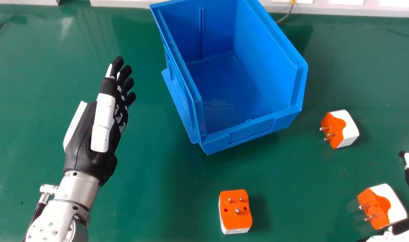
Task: Pick all objects and put in blue box
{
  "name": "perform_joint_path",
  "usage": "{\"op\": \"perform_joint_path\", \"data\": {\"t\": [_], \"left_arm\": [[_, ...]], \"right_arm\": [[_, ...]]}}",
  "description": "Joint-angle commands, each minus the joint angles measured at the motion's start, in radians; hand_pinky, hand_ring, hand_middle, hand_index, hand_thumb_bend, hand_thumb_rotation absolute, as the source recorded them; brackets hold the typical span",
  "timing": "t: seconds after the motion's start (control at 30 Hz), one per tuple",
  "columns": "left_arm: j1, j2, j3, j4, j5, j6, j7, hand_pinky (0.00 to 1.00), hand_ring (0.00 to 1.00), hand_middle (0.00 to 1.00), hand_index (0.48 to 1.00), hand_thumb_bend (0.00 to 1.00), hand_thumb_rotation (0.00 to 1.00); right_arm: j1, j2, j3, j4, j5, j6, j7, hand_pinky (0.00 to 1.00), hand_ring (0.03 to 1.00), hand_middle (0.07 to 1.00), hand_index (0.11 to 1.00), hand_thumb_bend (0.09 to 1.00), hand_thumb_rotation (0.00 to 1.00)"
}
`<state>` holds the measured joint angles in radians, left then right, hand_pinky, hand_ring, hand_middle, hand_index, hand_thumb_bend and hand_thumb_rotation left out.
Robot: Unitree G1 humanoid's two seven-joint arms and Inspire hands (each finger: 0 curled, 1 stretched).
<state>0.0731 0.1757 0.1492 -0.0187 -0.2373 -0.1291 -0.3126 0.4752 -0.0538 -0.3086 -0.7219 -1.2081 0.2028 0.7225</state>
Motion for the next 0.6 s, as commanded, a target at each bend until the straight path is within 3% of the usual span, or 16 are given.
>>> {"op": "perform_joint_path", "data": {"t": [0.0, 0.2, 0.33, 0.57], "left_arm": [[-0.007, 0.008, 0.007, -0.016, -0.010, -0.009, -0.006, 1.00, 1.00, 1.00, 1.000, 0.84, 0.99], [-0.003, 0.005, 0.010, -0.017, -0.002, -0.024, -0.006, 1.00, 1.00, 1.00, 1.000, 0.84, 0.98], [-0.002, 0.005, 0.013, -0.016, -0.014, -0.023, -0.016, 1.00, 1.00, 1.00, 1.000, 0.84, 0.98], [-0.005, -0.003, 0.022, -0.014, -0.025, -0.022, -0.019, 1.00, 1.00, 1.00, 1.000, 0.84, 0.97]], "right_arm": [[-0.002, -0.035, 0.007, 0.035, 0.005, 0.002, -0.067, 0.84, 0.938, 0.992, 0.988, 0.986, 0.21], [-0.008, -0.089, 0.034, 0.150, 0.029, 0.021, -0.164, 0.80, 0.921, 0.989, 0.980, 0.968, 0.17], [-0.030, -0.132, 0.054, 0.225, 0.021, 0.055, -0.198, 0.78, 0.914, 0.983, 0.971, 0.954, 0.14], [-0.071, -0.191, 0.068, 0.329, 0.061, 0.118, -0.244, 0.78, 0.921, 0.984, 0.966, 0.941, 0.12]]}}
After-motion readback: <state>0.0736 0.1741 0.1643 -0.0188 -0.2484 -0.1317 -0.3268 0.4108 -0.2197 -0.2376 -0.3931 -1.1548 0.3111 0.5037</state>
